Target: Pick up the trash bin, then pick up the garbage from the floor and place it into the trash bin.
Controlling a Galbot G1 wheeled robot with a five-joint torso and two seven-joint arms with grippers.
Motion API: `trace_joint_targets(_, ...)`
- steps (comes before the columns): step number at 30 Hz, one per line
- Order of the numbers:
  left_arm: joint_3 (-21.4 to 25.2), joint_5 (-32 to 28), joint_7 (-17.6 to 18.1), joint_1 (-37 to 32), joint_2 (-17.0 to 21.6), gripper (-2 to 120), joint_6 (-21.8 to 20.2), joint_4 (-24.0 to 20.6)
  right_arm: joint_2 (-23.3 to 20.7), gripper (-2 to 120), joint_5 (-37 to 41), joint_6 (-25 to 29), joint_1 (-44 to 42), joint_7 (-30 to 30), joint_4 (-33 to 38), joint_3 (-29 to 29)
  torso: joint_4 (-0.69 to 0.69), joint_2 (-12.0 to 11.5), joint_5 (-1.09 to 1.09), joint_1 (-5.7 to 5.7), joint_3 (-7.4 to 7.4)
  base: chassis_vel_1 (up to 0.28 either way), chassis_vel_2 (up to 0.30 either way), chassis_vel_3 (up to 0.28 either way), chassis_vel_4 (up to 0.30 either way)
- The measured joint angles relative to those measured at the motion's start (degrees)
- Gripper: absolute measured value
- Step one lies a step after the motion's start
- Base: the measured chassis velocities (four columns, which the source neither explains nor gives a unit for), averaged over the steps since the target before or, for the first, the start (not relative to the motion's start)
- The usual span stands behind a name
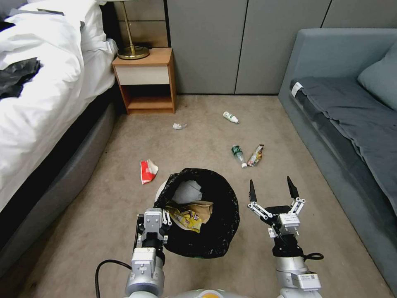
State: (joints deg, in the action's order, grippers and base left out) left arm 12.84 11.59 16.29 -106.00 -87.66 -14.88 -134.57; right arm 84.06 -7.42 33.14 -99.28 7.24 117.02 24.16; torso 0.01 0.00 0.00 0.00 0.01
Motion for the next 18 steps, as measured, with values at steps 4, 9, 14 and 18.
trace_joint_targets(4, 0.0, 0.1, 0.0, 0.0, 0.0, 2, 0.0, 0.0, 0.0, 100, 0.0, 0.0, 0.0, 0.0, -0.1, 0.0, -0.02, 0.0, -0.01, 0.00, 0.00, -0.264, 0.268, 0.275, -0.275)
trace_joint_targets(9, 0.0, 0.1, 0.0, -0.1, 0.0, 2, 0.1, 0.0, 0.0, 100, 0.0, 0.0, 0.0, 0.0, -0.2, 0.1, -0.01, 0.0, -0.02, 0.00, 0.00, -0.291, 0.299, 0.297, -0.286)
trace_joint_targets(14, 0.0, 0.2, 0.0, -0.1, -0.1, 2, 0.1, 0.0, 0.0, 100, 0.0, 0.1, 0.0, 0.0, -0.4, 0.1, 0.00, 0.0, 0.00, 0.00, 0.00, -0.301, 0.306, 0.293, -0.293)
trace_joint_targets(18, 0.0, 0.2, 0.0, -0.1, 0.0, 2, 0.2, 0.0, 0.1, 100, 0.1, 0.9, 0.3, -0.4, -0.7, 0.1, -0.01, 0.0, 0.00, 0.00, 0.00, -0.282, 0.285, 0.282, -0.290)
